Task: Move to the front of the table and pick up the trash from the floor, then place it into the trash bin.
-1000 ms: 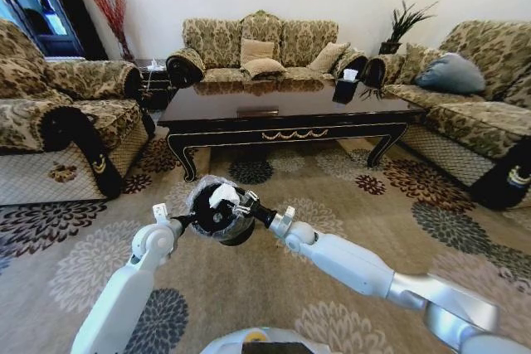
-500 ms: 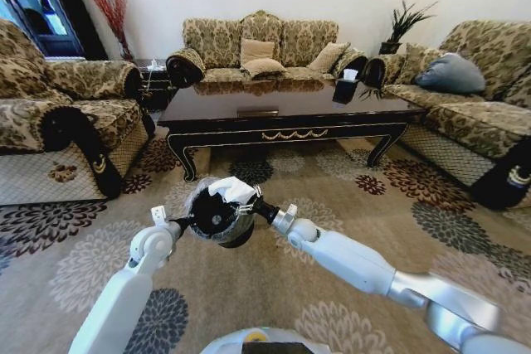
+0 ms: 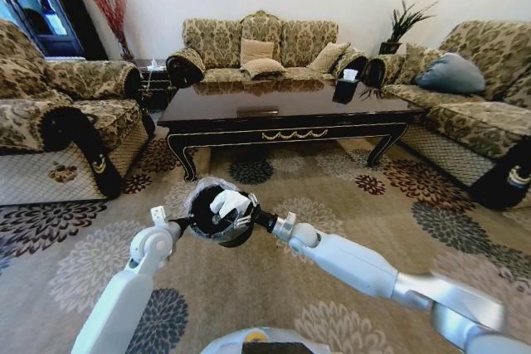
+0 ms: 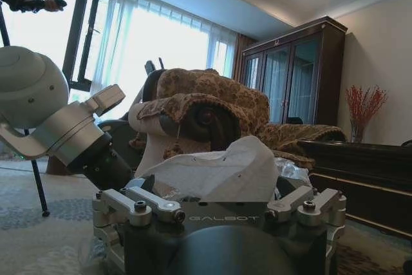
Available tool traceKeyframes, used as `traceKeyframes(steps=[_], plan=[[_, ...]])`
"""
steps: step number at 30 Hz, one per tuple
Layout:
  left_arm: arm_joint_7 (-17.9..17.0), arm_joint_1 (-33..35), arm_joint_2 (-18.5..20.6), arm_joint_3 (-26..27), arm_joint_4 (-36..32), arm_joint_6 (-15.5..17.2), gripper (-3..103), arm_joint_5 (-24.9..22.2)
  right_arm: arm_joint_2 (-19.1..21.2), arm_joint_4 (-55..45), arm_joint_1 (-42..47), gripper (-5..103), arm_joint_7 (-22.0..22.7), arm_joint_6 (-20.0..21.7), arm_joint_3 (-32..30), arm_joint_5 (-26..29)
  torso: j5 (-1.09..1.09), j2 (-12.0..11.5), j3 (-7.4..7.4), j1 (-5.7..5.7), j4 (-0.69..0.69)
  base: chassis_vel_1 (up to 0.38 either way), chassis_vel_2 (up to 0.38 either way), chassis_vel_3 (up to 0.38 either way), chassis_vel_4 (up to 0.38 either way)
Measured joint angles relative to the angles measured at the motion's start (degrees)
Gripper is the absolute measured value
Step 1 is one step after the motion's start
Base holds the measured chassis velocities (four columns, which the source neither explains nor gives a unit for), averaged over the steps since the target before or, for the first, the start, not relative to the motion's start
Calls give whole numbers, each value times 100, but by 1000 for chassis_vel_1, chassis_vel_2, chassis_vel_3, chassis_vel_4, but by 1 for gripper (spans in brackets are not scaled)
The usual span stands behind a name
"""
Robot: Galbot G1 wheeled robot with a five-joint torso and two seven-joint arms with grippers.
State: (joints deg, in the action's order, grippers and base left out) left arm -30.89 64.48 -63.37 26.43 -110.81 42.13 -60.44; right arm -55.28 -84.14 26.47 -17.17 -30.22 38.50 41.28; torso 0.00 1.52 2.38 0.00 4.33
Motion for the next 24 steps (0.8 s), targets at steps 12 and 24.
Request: traceKeyframes(steps=[12, 24], plan=[[80, -90, 17, 251, 112, 0, 1, -8, 106, 53, -108, 100, 30, 14, -66, 0, -1, 0, 0, 0, 0, 0, 0, 0, 0], [82, -143, -57, 260, 105, 0, 1, -64, 78, 144, -60, 100, 137, 38, -106, -87, 0, 0, 0, 0, 1, 0, 0, 0, 0]])
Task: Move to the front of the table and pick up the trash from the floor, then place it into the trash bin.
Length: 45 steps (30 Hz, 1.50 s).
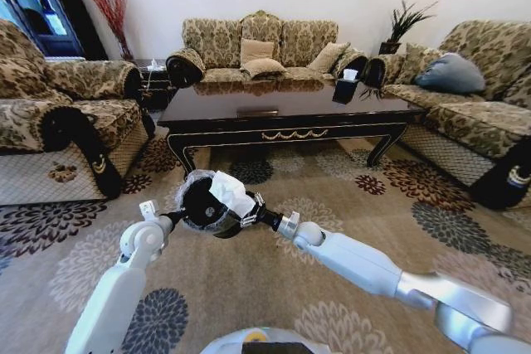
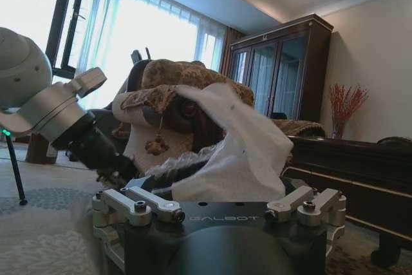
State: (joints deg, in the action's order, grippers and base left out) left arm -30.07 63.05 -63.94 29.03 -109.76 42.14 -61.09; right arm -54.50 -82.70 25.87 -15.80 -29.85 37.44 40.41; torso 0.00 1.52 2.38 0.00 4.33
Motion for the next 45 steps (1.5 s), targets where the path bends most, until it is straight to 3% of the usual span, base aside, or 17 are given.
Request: traceKeyframes(steps=[5, 19, 28, 35, 45], plan=[[60, 68, -129, -201, 113, 0, 1, 307, -69, 18, -153, 100, 52, 3, 4, 73, 0, 0, 0, 0, -2, 0, 0, 0, 0], [92, -23, -341, -404, 330, 0, 1, 446, -43, 16, -407, 100, 79, -3, 29, 135, 1, 0, 0, 0, 1, 0, 0, 0, 0], [158, -71, -537, -470, 539, 0, 1, 586, -95, -151, -741, 100, 203, 74, 22, 618, -1, 0, 0, 0, -2, 0, 0, 0, 0], [440, -114, -843, -610, 659, -242, 1, 840, -338, -147, -898, 100, 436, 120, 199, 749, -1, 0, 0, 0, -2, 0, 0, 0, 0], [561, 34, -739, -272, 662, -353, 1, 808, -125, 64, -721, 100, 630, 172, -399, 764, 0, 0, 0, 0, 0, 0, 0, 0, 0]])
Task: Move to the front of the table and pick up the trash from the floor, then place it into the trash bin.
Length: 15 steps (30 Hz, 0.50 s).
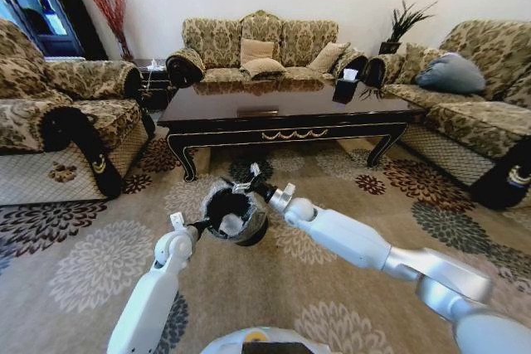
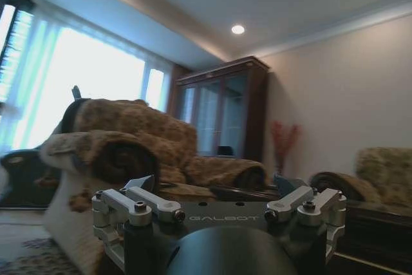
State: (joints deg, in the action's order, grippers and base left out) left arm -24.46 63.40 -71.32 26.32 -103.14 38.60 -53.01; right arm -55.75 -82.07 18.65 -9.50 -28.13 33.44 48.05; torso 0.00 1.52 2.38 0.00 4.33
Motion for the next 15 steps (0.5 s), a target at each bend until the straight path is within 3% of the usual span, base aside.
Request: traceKeyframes(steps=[7, 15], plan=[[-392, -29, 247, 522, 20, 131, 0, -439, 207, -17, 860, 100, 287, 139, -994, -245, 0, 0, -1, 0, -1, 0, 0, 0, 0], [-739, 7, 172, 801, 164, 278, 0, -714, 232, 89, 1549, 100, 795, 224, -1633, -792, 0, 0, -1, 0, 1, 0, 0, 0, 0]])
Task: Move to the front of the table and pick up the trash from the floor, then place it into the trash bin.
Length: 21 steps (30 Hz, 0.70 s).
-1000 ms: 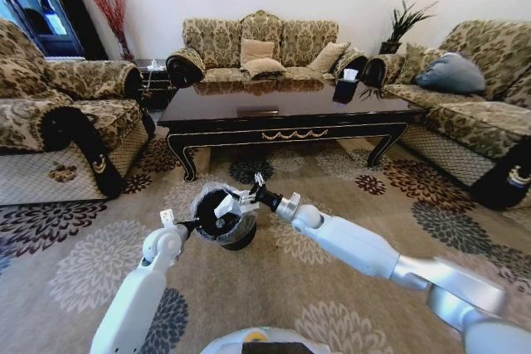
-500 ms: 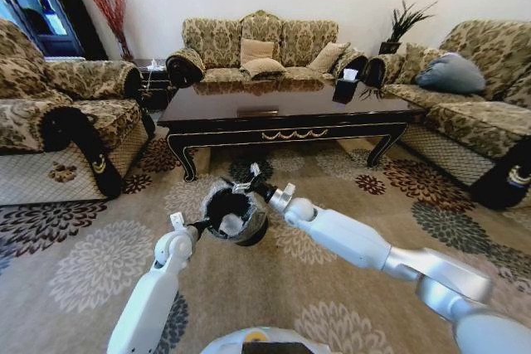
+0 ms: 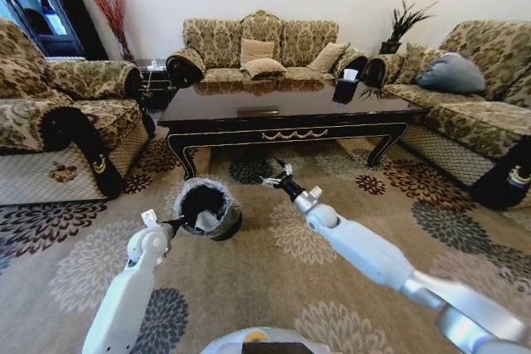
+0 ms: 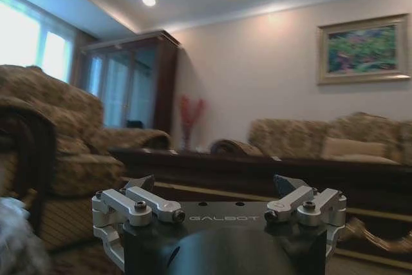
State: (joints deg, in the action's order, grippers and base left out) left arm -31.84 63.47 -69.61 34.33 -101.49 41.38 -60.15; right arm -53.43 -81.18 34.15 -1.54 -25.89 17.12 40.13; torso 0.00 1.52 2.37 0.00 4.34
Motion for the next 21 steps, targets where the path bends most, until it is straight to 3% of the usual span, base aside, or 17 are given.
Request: traceKeyframes(steps=[6, 21], plan=[[-318, -86, -15, 76, 376, 70, 0, -86, -87, 115, 493, 100, 155, -20, -414, -420, 0, 0, 0, 0, -3, 0, 0, 0, 0], [-365, -461, -191, -199, 994, 76, 0, 31, -191, 316, 721, 100, 132, -77, -521, -617, 6, 2, -1, 0, -2, 0, 0, 0, 0]])
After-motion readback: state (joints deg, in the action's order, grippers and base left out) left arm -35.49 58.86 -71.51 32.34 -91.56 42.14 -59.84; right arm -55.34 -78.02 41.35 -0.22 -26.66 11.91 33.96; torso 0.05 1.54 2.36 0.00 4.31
